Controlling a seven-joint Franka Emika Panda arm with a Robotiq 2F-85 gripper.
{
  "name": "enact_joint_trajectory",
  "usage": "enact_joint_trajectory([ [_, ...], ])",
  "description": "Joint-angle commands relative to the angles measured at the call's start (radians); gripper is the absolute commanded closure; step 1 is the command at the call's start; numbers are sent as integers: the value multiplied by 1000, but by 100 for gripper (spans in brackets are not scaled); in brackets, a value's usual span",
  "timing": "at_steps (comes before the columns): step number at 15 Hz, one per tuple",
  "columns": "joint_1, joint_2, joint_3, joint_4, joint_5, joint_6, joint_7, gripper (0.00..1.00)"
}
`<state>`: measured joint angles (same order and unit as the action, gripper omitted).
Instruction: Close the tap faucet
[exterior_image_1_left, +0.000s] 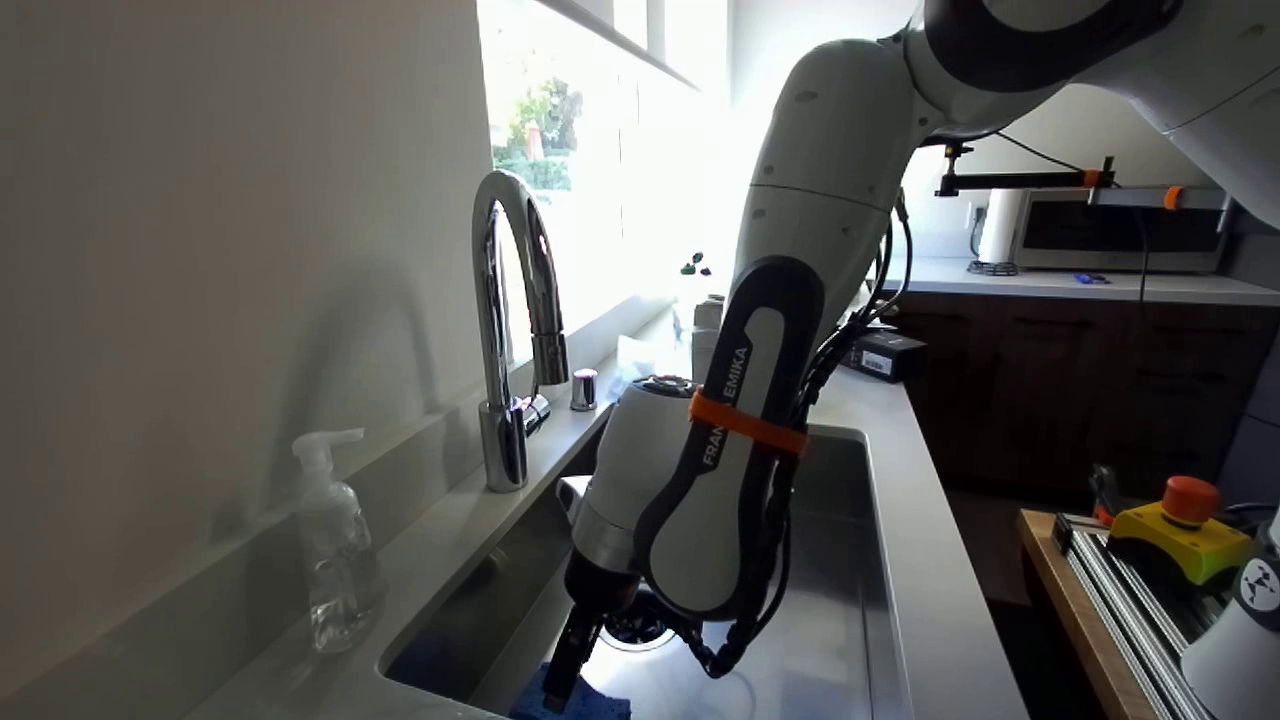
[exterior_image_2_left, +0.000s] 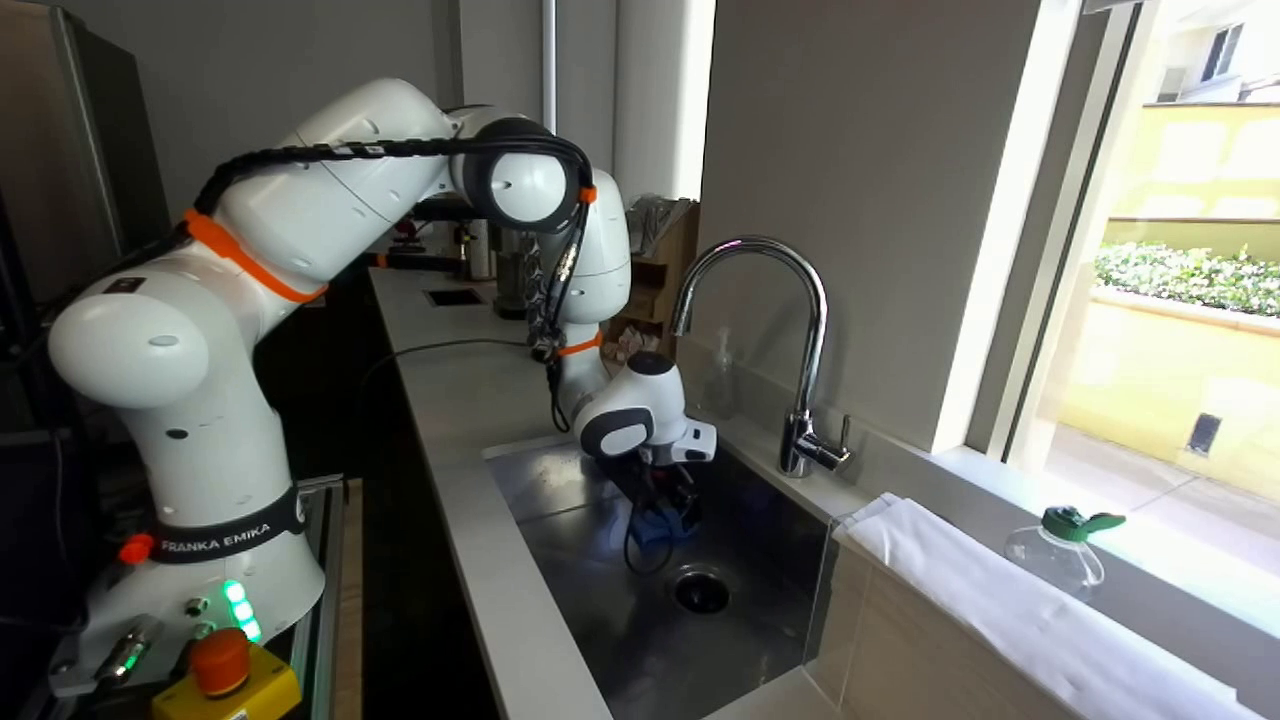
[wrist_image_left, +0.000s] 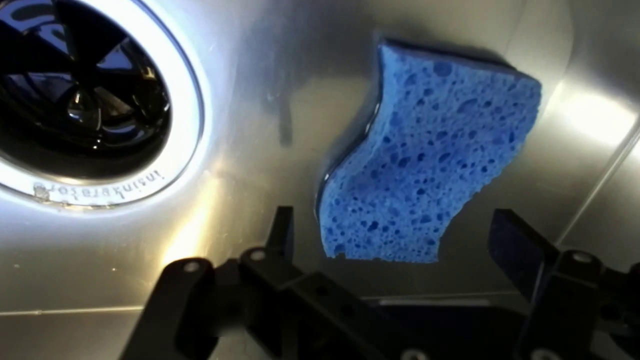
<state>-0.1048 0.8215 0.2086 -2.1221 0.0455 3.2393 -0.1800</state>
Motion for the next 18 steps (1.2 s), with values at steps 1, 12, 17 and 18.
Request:
enact_joint_trajectory([
  [1,50,43,-40,50,-35,2,46,0],
  [12,95,94,-72,111,-49,-30,46,30],
  [17,105,95,-86,121,-46,-29,54,68],
  [18,106,92,-88,122,-45,-28,56,73],
])
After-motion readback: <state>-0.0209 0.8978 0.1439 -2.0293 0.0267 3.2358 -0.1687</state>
